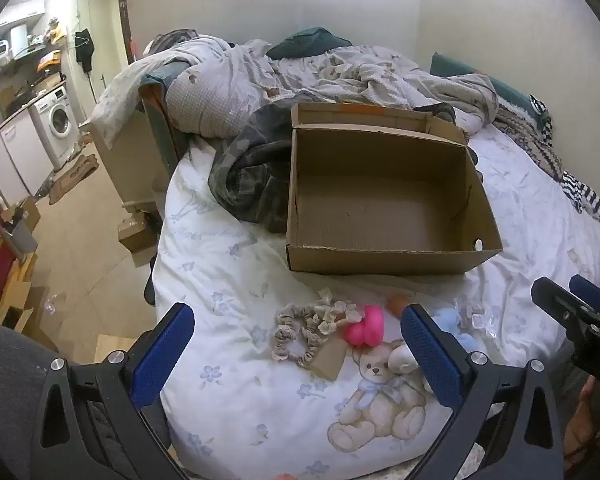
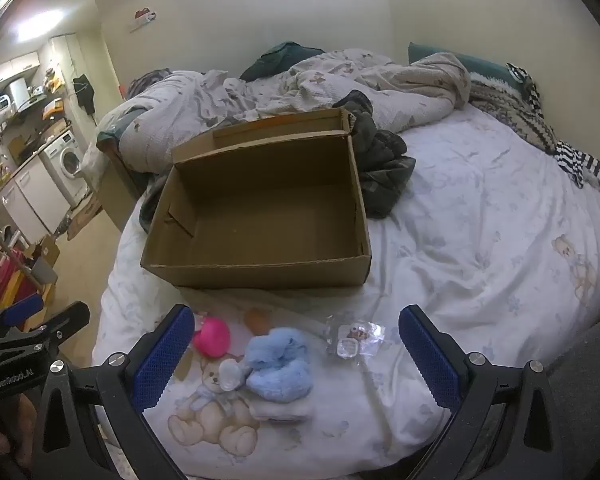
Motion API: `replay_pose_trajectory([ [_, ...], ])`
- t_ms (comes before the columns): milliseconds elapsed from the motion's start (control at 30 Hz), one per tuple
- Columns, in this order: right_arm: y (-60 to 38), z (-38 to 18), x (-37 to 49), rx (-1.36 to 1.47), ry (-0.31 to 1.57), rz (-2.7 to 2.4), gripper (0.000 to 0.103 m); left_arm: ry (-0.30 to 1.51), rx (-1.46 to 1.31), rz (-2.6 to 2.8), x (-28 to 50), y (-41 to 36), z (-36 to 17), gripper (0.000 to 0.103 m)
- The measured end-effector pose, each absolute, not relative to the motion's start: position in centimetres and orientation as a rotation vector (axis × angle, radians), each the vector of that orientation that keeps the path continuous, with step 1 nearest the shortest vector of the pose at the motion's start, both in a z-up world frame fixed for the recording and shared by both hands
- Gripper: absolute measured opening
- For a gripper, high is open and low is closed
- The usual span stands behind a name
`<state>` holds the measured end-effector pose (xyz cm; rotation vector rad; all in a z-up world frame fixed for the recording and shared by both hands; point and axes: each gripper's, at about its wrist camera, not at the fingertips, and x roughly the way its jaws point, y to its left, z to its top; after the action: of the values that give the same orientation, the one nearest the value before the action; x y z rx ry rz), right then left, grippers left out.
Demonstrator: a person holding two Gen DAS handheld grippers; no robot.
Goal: Organize soft objects
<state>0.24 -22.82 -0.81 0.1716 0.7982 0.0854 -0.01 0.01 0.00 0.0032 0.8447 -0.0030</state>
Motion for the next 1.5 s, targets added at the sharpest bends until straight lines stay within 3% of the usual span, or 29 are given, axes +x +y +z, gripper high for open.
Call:
replay_pose_trajectory([
  [1500, -22.94, -0.92, 0.29, 0.178, 0.806, 0.084, 0.103, 0.843, 0.004, -0.003, 0.03, -0.06, 0.06, 0.103],
])
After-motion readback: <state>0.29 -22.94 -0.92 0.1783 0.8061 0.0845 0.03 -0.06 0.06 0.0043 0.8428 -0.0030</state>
